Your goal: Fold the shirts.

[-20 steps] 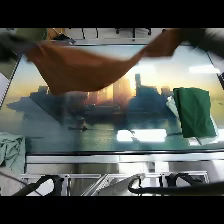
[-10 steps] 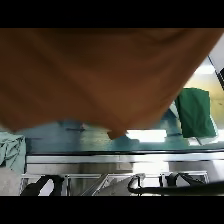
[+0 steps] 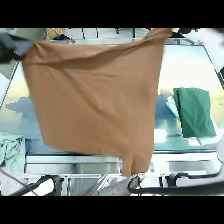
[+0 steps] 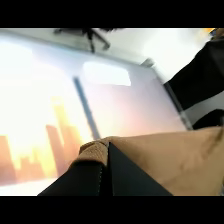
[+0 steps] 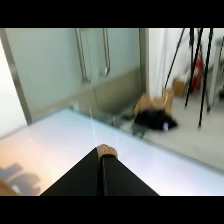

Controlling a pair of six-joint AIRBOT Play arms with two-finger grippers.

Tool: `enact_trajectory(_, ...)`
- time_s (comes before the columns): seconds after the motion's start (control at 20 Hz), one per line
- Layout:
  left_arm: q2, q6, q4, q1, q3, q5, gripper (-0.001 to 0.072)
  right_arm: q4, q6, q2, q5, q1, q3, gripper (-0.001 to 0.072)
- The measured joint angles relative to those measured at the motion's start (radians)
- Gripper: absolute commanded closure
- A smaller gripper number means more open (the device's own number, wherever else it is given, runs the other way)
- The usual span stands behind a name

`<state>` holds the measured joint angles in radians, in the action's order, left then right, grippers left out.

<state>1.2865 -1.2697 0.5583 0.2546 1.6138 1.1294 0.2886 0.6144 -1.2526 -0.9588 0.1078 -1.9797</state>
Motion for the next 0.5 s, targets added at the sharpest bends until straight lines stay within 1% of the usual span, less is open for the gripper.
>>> enact_trajectory(0.15,0.173,0.063,0.003,0.0,-0.055,-0.026,0.0697,0.056,0.011,-0.212,0.076,-0.084,0.008,0.0698)
enact_trajectory(0.3,0.331,0.117,0.002,0.0,-0.076,-0.065,0.0692,0.078,0.051,-0.38,0.092,-0.121,0.01,0.0689)
enact_trajectory(0.35,0.379,0.132,0.002,0.0,-0.079,-0.079,0.069,0.083,0.069,-0.425,0.082,-0.126,0.011,0.0618)
enact_trajectory(0.4,0.42,0.146,0.001,0.0,-0.081,-0.093,0.0566,0.089,0.08,-0.456,0.072,-0.127,0.011,0.0467)
enact_trajectory(0.45,0.454,0.154,0.0,0.001,-0.082,-0.101,0.012,0.095,0.1,-0.481,0.057,-0.125,0.011,0.045)
enact_trajectory(0.5,0.484,0.16,0.0,0.003,-0.084,-0.108,0.0011,0.106,0.119,-0.496,0.037,-0.12,0.011,0.045)
